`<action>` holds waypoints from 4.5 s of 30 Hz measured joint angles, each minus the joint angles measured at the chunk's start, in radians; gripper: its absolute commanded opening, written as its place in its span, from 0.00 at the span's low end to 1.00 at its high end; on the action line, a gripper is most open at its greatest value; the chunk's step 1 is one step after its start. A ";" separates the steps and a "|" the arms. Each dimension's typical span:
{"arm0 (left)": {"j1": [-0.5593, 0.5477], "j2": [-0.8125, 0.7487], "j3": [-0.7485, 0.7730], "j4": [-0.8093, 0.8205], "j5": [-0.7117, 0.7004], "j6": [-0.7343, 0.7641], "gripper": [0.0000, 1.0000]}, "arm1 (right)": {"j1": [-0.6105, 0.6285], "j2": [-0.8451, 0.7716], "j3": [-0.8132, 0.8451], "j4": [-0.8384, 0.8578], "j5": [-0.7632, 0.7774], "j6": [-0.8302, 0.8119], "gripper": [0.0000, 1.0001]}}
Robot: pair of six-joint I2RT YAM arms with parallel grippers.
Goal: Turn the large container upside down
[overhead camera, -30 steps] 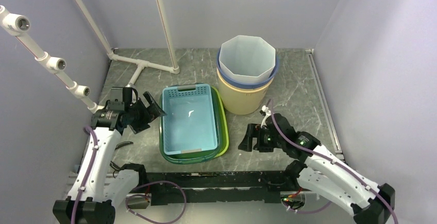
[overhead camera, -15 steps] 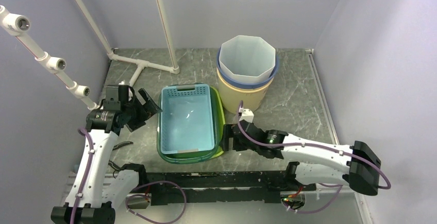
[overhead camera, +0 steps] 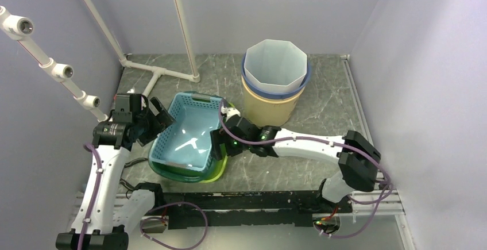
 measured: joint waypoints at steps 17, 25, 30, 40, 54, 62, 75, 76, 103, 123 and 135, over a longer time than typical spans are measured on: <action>0.000 0.032 0.019 0.033 0.091 0.020 0.93 | -0.010 -0.193 -0.069 -0.138 0.196 0.047 0.97; 0.000 0.069 0.030 0.047 0.128 0.054 0.93 | -0.019 -0.197 -0.219 -0.186 0.245 0.130 0.94; 0.000 0.069 0.054 0.044 0.127 0.068 0.93 | -0.019 -0.099 -0.175 -0.172 0.189 0.107 0.95; 0.000 0.028 0.109 -0.026 0.088 0.069 0.94 | -0.029 0.336 0.345 -0.230 0.171 -0.026 0.97; 0.000 0.013 0.100 -0.005 0.150 0.069 0.93 | -0.069 -0.054 0.283 -0.238 0.066 -0.171 0.98; 0.000 0.061 0.043 0.119 0.273 0.047 0.91 | -0.066 -0.391 0.308 -0.305 0.041 -0.242 0.94; -0.004 0.095 0.016 0.206 0.393 0.027 0.89 | -0.188 -0.419 0.524 -0.600 0.615 -0.283 0.92; -0.012 0.101 0.016 0.219 0.399 0.026 0.89 | -0.237 -0.415 0.540 -0.613 0.615 -0.286 0.91; -0.428 0.304 0.132 0.383 0.251 -0.026 0.89 | -0.850 -0.157 0.643 -0.599 0.064 -0.320 0.47; -0.428 0.198 0.154 0.299 0.056 -0.018 0.94 | -0.864 -0.056 0.658 -0.587 0.010 -0.373 0.13; -0.428 0.196 0.154 0.294 0.048 -0.018 0.94 | -0.864 -0.043 0.676 -0.599 0.024 -0.390 0.00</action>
